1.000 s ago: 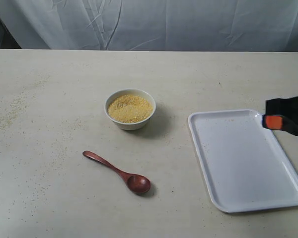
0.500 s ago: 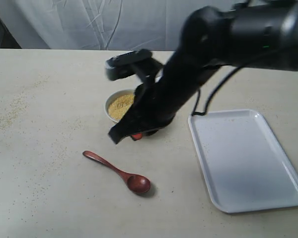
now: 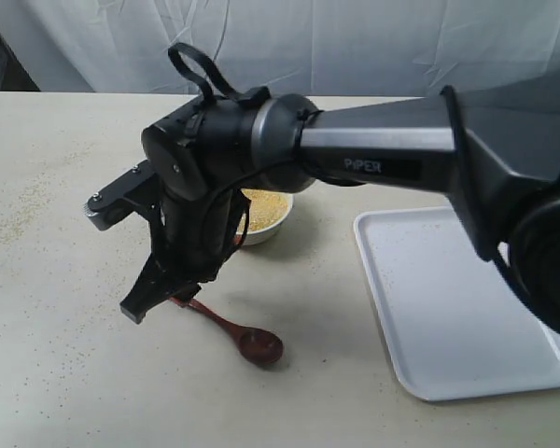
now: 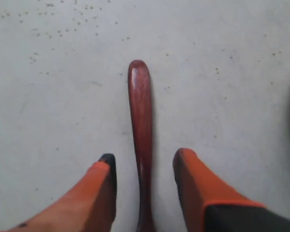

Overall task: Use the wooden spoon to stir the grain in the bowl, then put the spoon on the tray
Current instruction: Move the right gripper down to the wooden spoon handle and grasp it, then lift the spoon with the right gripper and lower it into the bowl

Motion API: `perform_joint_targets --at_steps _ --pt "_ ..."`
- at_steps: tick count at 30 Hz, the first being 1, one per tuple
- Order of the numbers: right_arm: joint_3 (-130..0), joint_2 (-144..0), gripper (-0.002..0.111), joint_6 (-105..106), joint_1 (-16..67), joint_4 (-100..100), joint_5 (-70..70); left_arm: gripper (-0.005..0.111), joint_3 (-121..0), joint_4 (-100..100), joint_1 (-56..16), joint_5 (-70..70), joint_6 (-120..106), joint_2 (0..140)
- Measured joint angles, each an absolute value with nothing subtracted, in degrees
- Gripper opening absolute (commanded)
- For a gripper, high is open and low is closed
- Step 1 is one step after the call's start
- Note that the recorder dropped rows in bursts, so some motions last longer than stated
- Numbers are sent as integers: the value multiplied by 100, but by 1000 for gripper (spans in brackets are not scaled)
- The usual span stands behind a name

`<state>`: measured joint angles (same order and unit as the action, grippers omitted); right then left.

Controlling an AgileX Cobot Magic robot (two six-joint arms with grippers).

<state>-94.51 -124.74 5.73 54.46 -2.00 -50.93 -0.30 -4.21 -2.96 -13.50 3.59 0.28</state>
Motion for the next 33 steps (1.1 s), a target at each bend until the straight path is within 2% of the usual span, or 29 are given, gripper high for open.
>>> perform_joint_targets --at_steps 12,14,18,29,33 --pt "-9483 -12914 38 514 5446 -175 -4688 0 -30 -421 -296 -1350 359 28" --pt "-9483 -12947 30 514 5446 -175 -4688 0 -30 -421 -296 -1350 359 28" --pt "-9483 -12969 0 501 5446 -175 -4721 0 -30 -421 -296 -1350 359 28" --pt "-10129 -12542 0 -545 5409 99 -5462 0 -30 -421 -296 -1350 359 28" --pt "-10480 -12121 0 -1523 5024 469 -5183 0 -30 -421 -296 -1350 359 28"
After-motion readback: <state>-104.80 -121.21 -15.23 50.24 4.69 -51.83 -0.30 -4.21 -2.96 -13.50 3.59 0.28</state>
